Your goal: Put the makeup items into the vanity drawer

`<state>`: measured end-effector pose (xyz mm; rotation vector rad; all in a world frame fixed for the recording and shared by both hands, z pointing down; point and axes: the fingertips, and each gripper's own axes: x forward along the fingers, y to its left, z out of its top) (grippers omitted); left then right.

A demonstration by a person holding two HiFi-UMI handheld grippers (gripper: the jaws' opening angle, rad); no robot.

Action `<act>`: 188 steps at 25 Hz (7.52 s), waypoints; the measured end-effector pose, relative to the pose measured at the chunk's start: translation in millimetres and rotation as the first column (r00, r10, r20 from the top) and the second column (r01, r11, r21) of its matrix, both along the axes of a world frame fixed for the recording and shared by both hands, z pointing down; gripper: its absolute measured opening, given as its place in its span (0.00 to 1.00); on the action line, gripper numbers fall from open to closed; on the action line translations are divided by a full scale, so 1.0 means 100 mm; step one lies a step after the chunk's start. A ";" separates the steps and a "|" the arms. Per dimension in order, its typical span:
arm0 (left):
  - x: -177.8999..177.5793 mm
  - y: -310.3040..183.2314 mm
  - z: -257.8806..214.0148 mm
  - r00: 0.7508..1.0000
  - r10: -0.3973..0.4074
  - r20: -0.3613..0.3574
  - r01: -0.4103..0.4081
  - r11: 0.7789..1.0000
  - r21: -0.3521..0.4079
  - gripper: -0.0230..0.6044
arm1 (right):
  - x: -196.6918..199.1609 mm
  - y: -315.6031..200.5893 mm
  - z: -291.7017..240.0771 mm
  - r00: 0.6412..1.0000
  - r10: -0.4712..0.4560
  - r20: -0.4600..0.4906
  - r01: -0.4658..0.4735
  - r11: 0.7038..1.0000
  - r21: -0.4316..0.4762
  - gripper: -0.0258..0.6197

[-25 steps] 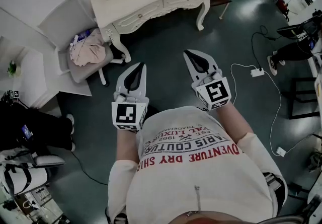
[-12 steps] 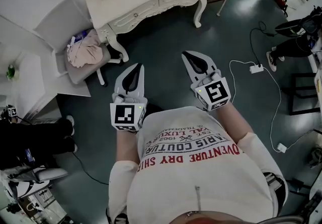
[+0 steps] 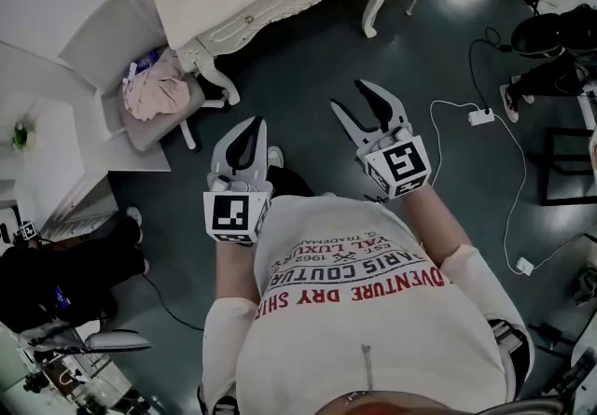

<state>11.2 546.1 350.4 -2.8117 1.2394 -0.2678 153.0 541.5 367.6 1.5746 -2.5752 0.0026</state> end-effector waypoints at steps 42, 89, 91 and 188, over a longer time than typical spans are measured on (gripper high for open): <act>-1.26 -5.21 0.37 0.997 -0.080 -0.008 0.078 0.990 -0.117 0.05 | -0.85 -5.46 0.71 0.979 -0.084 -0.185 0.015 0.937 -0.348 0.33; -1.35 -6.59 0.81 0.932 -0.361 -0.015 0.349 0.909 -0.227 0.05 | -1.01 -7.21 1.73 0.925 -0.320 -0.205 0.108 0.739 -0.665 0.12; -1.45 -6.60 0.78 0.926 -0.378 -0.015 0.365 0.905 -0.219 0.05 | -1.26 -7.28 1.60 0.894 -0.390 -0.220 0.179 0.762 -0.622 0.12; -1.21 -6.48 0.75 0.887 -0.460 0.050 0.461 0.869 -0.182 0.05 | -1.78 -7.29 1.52 0.677 -0.706 -0.209 0.480 0.639 -0.601 0.11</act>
